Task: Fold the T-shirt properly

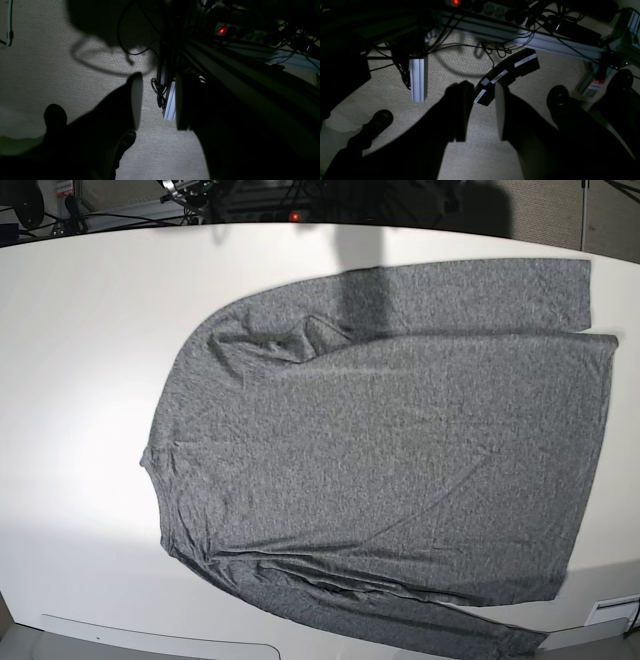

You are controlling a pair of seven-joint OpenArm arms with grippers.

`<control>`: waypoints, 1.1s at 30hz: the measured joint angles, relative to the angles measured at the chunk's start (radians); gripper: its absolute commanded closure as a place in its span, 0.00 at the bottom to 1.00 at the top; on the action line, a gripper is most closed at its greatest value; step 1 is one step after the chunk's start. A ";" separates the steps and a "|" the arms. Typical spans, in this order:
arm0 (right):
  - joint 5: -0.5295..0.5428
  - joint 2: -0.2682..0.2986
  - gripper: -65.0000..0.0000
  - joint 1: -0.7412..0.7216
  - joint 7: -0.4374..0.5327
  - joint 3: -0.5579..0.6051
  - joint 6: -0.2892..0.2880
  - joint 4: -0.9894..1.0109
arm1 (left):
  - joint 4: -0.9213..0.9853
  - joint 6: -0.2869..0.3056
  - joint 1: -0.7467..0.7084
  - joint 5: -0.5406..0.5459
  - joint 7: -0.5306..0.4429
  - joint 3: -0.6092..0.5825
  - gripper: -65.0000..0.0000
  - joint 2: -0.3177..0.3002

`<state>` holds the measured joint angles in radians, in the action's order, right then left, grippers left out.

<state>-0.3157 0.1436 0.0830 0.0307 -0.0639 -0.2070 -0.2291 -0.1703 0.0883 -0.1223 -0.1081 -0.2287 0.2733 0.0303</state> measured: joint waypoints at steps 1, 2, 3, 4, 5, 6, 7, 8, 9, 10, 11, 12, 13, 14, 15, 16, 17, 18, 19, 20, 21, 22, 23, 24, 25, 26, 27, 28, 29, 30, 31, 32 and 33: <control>0.000 0.000 0.70 0.000 0.000 0.000 0.000 0.000 | 0.000 0.000 0.000 0.000 0.000 0.000 0.67 0.000; 0.000 0.000 0.70 0.000 0.000 0.000 0.000 0.000 | 0.000 0.000 0.000 0.000 0.000 0.000 0.67 0.000; 0.000 0.000 0.70 0.000 0.000 0.000 0.000 0.000 | 0.000 0.000 0.000 0.000 0.000 0.000 0.67 0.000; 0.000 0.000 0.70 0.000 0.000 0.000 0.000 0.000 | 0.000 0.000 0.000 0.000 0.000 0.000 0.67 0.000; 0.000 0.000 0.70 0.000 0.000 0.000 0.000 0.000 | 0.000 0.000 0.000 0.000 0.000 0.000 0.67 0.000; 0.000 0.000 0.70 0.000 0.000 0.000 0.000 0.000 | 0.000 0.000 0.000 0.000 0.000 0.000 0.67 0.000; 0.000 0.000 0.70 0.000 0.000 0.000 0.000 0.000 | 0.000 0.000 0.000 -0.017 0.000 0.000 0.67 0.000; 0.000 0.000 0.70 0.000 0.000 0.000 0.000 0.000 | 0.000 0.000 0.000 -0.036 -0.001 0.000 0.67 0.000; 0.000 0.000 0.70 0.000 0.000 0.000 0.000 0.000 | 0.000 -0.001 0.000 -0.051 -0.005 0.000 0.67 0.000; 0.001 0.000 0.70 0.000 0.000 0.000 0.000 0.000 | 0.000 0.000 0.000 -0.053 -0.007 0.000 0.67 0.000; 0.005 0.000 0.70 0.000 0.000 0.000 0.000 0.000 | 0.000 0.000 0.000 -0.053 -0.008 0.000 0.67 0.000; 0.008 0.000 0.70 0.000 0.000 0.000 0.000 0.000 | 0.000 0.000 0.000 -0.053 -0.008 0.000 0.67 0.000; 0.007 0.000 0.70 0.000 0.000 0.000 0.000 0.000 | 0.000 0.000 0.000 -0.052 -0.008 0.000 0.67 0.000; 0.007 0.000 0.70 0.000 0.000 0.000 0.000 0.000 | 0.000 0.000 0.000 -0.053 -0.008 0.000 0.67 0.000; 0.007 0.000 0.70 0.000 -0.001 0.000 0.000 0.000 | 0.000 0.000 0.000 -0.052 -0.008 0.000 0.67 0.000; 0.007 0.000 0.70 0.000 -0.001 0.000 0.000 0.000 | 0.000 0.000 0.000 -0.053 -0.008 0.000 0.67 0.000; 0.007 0.000 0.70 0.000 -0.001 0.000 0.000 0.000 | 0.000 0.000 0.000 -0.053 -0.008 0.000 0.67 0.000; 0.007 0.000 0.70 0.000 -0.001 0.000 0.000 0.000 | 0.000 0.000 0.000 -0.053 -0.008 0.000 0.67 0.000; 0.007 0.000 0.70 0.000 -0.002 0.000 0.000 0.000 | 0.000 0.000 0.000 -0.053 -0.008 0.000 0.67 0.000; 0.007 0.000 0.70 0.001 -0.005 0.000 0.000 0.000 | 0.000 0.000 -0.002 -0.053 -0.014 0.000 0.67 0.000; 0.007 0.000 0.70 0.001 -0.005 0.000 0.000 0.000 | -0.003 0.000 -0.007 -0.052 -0.034 0.000 0.67 0.000; 0.007 0.000 0.70 0.004 -0.004 0.000 0.000 0.000 | -0.010 0.000 -0.015 -0.051 -0.038 0.000 0.67 0.000; 0.007 0.000 0.70 0.010 -0.004 0.000 0.000 -0.003 | -0.021 0.000 -0.026 -0.052 -0.045 0.000 0.67 0.000; 0.007 0.000 0.70 0.019 -0.004 0.000 0.000 -0.009 | -0.037 0.000 -0.042 -0.051 -0.061 0.000 0.67 0.000; 0.007 0.000 0.70 0.030 -0.003 0.000 0.000 -0.015 | -0.059 0.000 -0.060 -0.049 -0.057 0.000 0.67 0.001; 0.007 0.000 0.70 0.043 -0.002 0.000 -0.008 -0.029 | -0.082 0.000 -0.079 -0.049 -0.054 0.000 0.67 0.001; 0.007 0.000 0.70 0.060 -0.004 0.000 -0.014 -0.045 | -0.110 0.000 -0.098 -0.050 -0.051 0.000 0.67 0.001; 0.007 0.000 0.70 0.077 -0.004 0.000 -0.018 -0.067 | -0.140 0.000 -0.120 -0.050 -0.050 0.000 0.67 0.000; 0.007 0.000 0.70 0.097 -0.004 0.000 -0.019 -0.093 | -0.175 0.000 -0.144 -0.050 -0.050 0.000 0.67 0.000; 0.007 0.000 0.70 0.119 -0.004 0.000 -0.019 -0.122 | -0.212 0.000 -0.167 -0.050 -0.046 0.000 0.67 0.001; 0.007 0.001 0.70 0.141 -0.006 0.000 -0.022 -0.153 | -0.251 0.000 -0.192 -0.050 -0.037 0.000 0.67 0.001; 0.007 0.003 0.70 0.165 -0.005 0.000 -0.023 -0.188 | -0.290 0.000 -0.217 -0.050 -0.032 0.000 0.67 0.001; 0.010 0.006 0.70 0.190 -0.005 0.000 -0.032 -0.224 | -0.332 0.000 -0.245 -0.051 -0.027 0.000 0.67 0.001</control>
<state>-0.3058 0.1497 0.2729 0.0261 -0.0639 -0.2386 -0.4526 -0.5022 0.0887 -0.3676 -0.1589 -0.2562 0.2729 0.0315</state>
